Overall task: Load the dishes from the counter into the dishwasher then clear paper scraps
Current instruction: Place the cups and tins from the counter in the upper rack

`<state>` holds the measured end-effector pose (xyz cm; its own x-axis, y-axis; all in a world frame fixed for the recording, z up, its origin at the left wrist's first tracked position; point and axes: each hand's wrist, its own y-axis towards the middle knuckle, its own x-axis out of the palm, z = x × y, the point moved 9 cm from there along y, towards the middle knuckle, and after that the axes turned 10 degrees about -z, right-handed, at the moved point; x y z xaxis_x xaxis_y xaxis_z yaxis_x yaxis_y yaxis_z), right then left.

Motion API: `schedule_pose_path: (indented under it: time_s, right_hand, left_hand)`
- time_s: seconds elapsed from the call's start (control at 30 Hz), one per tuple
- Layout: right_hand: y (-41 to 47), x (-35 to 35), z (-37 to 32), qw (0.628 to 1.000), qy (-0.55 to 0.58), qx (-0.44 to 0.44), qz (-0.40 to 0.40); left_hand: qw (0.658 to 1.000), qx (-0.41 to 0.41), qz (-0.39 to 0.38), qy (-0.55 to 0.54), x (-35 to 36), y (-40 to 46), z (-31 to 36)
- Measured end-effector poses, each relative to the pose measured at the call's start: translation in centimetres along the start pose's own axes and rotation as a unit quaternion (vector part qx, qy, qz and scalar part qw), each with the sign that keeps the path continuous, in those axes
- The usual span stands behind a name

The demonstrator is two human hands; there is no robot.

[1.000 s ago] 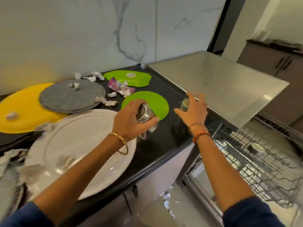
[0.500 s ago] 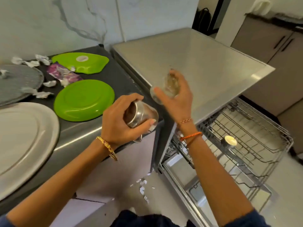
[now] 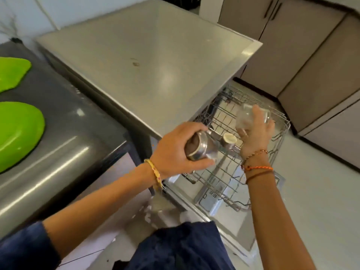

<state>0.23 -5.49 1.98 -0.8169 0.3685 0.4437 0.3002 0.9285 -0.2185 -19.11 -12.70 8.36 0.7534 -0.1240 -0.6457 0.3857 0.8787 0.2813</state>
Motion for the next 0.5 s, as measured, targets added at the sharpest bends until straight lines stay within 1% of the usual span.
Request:
schedule_pose_path:
  time_s: [0.07,0.13,0.17,0.2,0.3,0.4,0.47,0.5]
  right_hand:
    - [1.9,-1.6,2.0,0.997,-0.006,0.066,-0.025]
    - [4.0,-3.2,4.2,0.992,-0.032,0.117,-0.041]
    - [5.1,-4.1,5.6,0.989,-0.033,0.139,-0.044]
    - [6.4,-5.0,7.2,0.985,-0.031,0.16,-0.049]
    - [9.6,-7.4,11.8,0.975,-0.051,0.204,-0.072]
    - [12.2,-8.2,15.3,0.958,-0.135,0.225,-0.114]
    - [14.1,-7.3,17.1,0.94,-0.21,0.207,-0.171]
    - [14.9,-6.3,17.7,0.927,-0.255,0.183,-0.207]
  left_hand:
    - [0.998,-0.029,-0.054,0.01,3.3,1.2,-1.5]
    - [0.992,-0.077,-0.101,0.004,6.9,2.7,-4.0]
    - [0.988,-0.107,-0.112,-0.005,8.5,3.5,-5.7]
    - [0.984,-0.139,-0.107,-0.018,9.9,4.2,-7.5]
    - [0.968,-0.239,-0.022,-0.067,13.0,5.3,-12.7]
    - [0.934,-0.341,0.075,-0.073,15.0,4.4,-17.8]
    - [0.914,-0.387,0.104,-0.061,16.1,3.6,-20.4]
    - [0.907,-0.407,0.097,-0.056,16.6,3.5,-21.3]
